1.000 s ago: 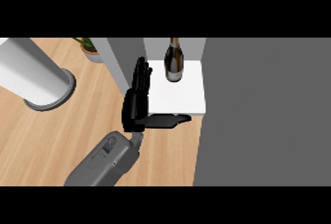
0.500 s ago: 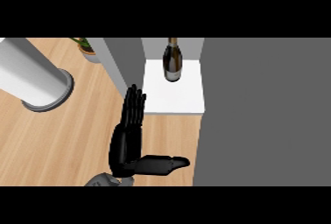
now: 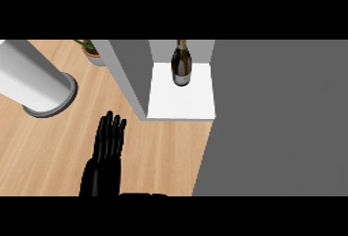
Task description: Pick up the wine, place it into the cabinet and close the cabinet
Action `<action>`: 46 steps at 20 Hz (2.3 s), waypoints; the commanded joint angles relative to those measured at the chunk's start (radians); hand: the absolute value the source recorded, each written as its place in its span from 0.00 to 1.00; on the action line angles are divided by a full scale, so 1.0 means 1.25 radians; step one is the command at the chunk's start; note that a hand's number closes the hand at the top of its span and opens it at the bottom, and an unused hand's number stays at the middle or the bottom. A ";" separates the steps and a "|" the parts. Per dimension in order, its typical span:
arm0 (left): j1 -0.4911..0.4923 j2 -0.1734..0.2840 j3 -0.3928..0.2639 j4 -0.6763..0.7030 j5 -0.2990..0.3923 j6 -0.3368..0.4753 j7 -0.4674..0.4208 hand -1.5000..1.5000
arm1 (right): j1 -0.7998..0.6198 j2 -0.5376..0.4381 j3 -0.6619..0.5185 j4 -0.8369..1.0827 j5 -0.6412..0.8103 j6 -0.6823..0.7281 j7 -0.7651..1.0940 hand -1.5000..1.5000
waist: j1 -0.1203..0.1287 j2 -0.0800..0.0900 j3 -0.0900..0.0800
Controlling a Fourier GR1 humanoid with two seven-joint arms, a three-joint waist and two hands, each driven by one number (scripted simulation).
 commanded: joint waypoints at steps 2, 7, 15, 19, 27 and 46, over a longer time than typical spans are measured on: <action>0.108 0.119 0.030 -0.133 0.018 -0.040 0.011 0.00 | 0.002 -0.012 0.107 -0.109 -0.038 0.028 0.052 1.00 | 0.011 -0.001 0.000; 0.145 0.157 0.087 -0.165 0.051 -0.069 0.006 0.00 | -0.067 0.037 0.186 -0.129 0.016 -0.017 0.113 1.00 | 0.010 0.000 -0.002; 0.242 0.225 0.176 -0.205 0.123 -0.167 -0.039 0.00 | -0.147 0.115 0.249 -0.027 0.011 -0.063 0.176 1.00 | 0.028 -0.001 -0.005; 0.279 0.259 0.227 -0.224 0.158 -0.208 -0.044 0.00 | -0.224 0.206 0.307 0.017 0.055 -0.118 0.236 1.00 | 0.031 -0.003 -0.005; 0.349 0.307 0.305 -0.248 0.218 -0.301 -0.060 0.00 | -0.505 0.211 0.362 0.192 0.098 -0.391 0.229 1.00 | 0.044 0.000 -0.005; 0.335 0.410 0.543 -0.166 0.396 -0.516 -0.022 0.00 | -1.211 0.213 0.098 0.828 -0.270 -0.547 0.108 1.00 | 0.074 0.019 -0.003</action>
